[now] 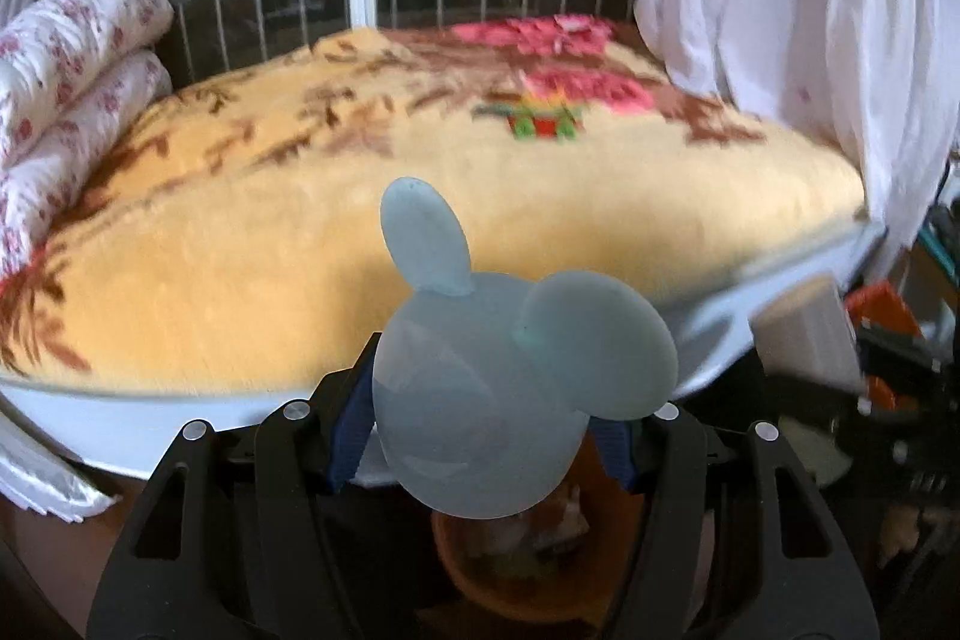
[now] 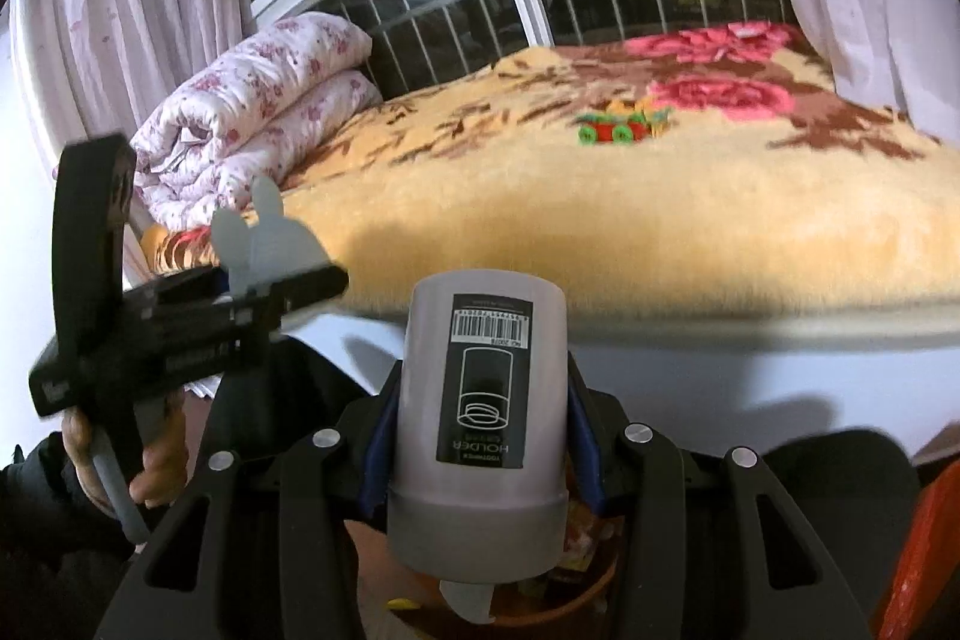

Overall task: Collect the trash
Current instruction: 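Carry the white bottle and blue mouse cup down over the orange bin, then open both grippers to drop the bottle and mouse cup into the bin, then grasp the red toy car with green wheels with the right gripper, then grasp the yellow toy dinosaur with the left gripper, then carry the toy car and yellow dinosaur down over the orange bin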

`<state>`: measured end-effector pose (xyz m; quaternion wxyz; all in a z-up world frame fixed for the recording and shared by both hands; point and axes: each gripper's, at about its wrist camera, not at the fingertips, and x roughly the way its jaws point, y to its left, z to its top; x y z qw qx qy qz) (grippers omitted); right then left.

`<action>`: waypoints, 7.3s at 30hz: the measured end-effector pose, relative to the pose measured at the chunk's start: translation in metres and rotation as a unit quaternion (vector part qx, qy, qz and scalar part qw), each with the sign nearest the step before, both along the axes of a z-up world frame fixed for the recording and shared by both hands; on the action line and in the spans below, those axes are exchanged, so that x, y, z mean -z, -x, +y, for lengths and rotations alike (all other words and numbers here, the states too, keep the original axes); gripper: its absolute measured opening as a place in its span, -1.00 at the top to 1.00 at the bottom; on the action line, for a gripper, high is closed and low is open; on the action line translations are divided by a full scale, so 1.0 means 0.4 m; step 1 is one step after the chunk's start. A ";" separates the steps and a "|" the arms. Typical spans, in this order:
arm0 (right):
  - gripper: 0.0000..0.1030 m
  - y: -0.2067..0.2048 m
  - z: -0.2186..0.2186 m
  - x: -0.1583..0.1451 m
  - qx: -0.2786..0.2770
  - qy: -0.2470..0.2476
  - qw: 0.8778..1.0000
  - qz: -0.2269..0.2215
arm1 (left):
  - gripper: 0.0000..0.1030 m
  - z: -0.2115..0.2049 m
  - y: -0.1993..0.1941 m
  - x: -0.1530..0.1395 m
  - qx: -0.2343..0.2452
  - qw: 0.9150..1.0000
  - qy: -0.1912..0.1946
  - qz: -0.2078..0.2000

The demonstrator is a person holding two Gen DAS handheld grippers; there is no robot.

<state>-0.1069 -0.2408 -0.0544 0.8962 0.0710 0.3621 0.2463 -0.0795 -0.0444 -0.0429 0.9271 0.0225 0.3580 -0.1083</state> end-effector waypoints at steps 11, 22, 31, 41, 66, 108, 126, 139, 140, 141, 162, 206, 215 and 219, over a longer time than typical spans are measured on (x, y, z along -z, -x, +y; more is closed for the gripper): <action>0.08 -0.011 0.000 0.109 -0.002 0.011 0.998 0.059 | -0.16 -0.014 0.032 0.168 0.035 0.996 -0.018 0.086; 0.08 -0.061 -0.003 0.235 -0.016 0.025 0.992 0.123 | -0.16 -0.021 -0.009 0.276 0.039 0.988 -0.025 0.150; 0.06 -0.064 -0.002 0.282 -0.020 0.025 0.988 0.151 | -0.18 -0.018 -0.015 0.318 0.038 0.983 -0.027 0.180; -0.24 -0.057 -0.053 0.274 0.014 0.006 0.988 0.152 | -0.61 0.035 -0.001 0.318 0.008 0.981 0.003 0.193; -0.52 -0.741 0.036 0.021 -0.004 0.071 0.993 0.098 | -0.62 0.045 -0.067 0.066 0.009 0.998 0.051 0.035; 0.62 -0.780 0.108 0.052 -0.002 0.071 0.989 0.126 | -0.62 0.086 -0.092 0.102 -0.010 0.993 0.093 0.069; 0.66 -0.389 -0.184 -0.116 0.087 0.009 0.995 -0.044 | -0.62 -0.045 -0.328 -0.072 -0.003 0.995 0.092 0.043; 0.66 -0.221 -0.403 -0.049 0.152 -0.016 0.987 -0.042 | -0.62 -0.282 -0.797 -0.006 -0.174 0.959 0.165 0.149; 0.66 -0.219 -0.407 -0.045 0.151 -0.017 0.988 -0.042 | -0.62 -0.282 -0.809 0.005 -0.184 0.957 0.163 0.152; 0.66 -0.217 -0.411 -0.041 0.151 -0.017 0.987 -0.044 | -0.62 -0.281 -0.820 0.016 -0.195 0.955 0.163 0.156; 0.66 -0.234 -0.362 -0.050 0.116 -0.056 0.991 -0.048 | -0.39 -0.298 -0.764 -0.028 -0.064 0.992 0.080 0.080; 0.65 -0.043 0.009 0.184 0.006 0.049 0.992 0.117 | -0.40 -0.011 -0.004 0.280 0.017 0.991 -0.058 0.119; 0.65 -0.068 0.025 0.257 -0.002 0.056 0.986 0.155 | -0.40 -0.030 -0.038 0.334 0.016 0.986 -0.073 0.148; 0.65 -0.072 0.023 0.272 0.001 0.053 0.985 0.165 | -0.40 -0.024 -0.040 0.343 0.016 0.985 -0.069 0.155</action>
